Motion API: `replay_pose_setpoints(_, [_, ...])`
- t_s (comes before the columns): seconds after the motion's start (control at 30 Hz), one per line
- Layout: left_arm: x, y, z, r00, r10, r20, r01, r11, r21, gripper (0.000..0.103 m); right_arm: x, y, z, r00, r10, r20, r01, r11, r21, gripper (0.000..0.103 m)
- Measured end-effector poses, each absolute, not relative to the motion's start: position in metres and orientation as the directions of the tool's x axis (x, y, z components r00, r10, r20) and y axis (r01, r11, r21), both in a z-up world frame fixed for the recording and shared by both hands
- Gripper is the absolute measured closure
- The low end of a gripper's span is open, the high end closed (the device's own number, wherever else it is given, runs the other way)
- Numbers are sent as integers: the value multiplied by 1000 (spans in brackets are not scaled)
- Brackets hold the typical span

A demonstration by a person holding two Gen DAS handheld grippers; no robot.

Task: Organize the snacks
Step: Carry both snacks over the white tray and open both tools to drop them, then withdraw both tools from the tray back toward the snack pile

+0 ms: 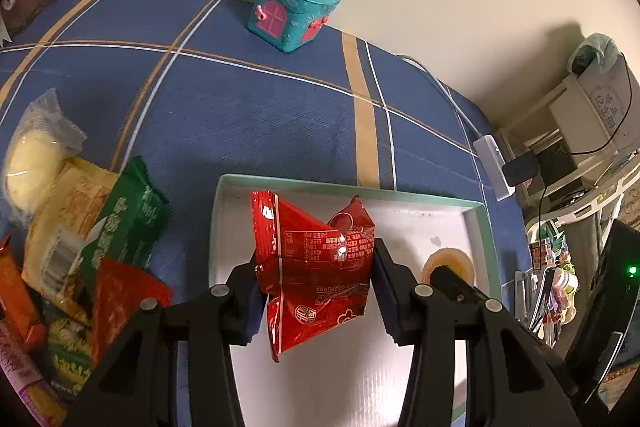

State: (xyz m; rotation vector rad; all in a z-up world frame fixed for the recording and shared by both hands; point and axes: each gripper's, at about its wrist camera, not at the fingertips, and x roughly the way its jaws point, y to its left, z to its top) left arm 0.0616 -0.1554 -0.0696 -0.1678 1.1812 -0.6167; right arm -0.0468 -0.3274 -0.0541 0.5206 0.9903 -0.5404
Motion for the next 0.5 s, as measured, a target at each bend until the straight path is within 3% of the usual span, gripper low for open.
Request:
replay_pose_setpoints(0.17, [62,-155,-70,224,-519,-825,354,832,-427,38,-46,-329,-57,415,-198,-888,652,746,139,58])
replay_pose_setpoints(0.27, [59,-156,-62,236,-484,-842,375,845,-381,37,-49,-330,-53,407,-202,-891,665,734,137,49])
replay_pose_setpoints(0.5, [50,-141,-42,271,-367,-890,357,897,-261,29,-57,-323,-44,372,-191,-909,664,738,116,49])
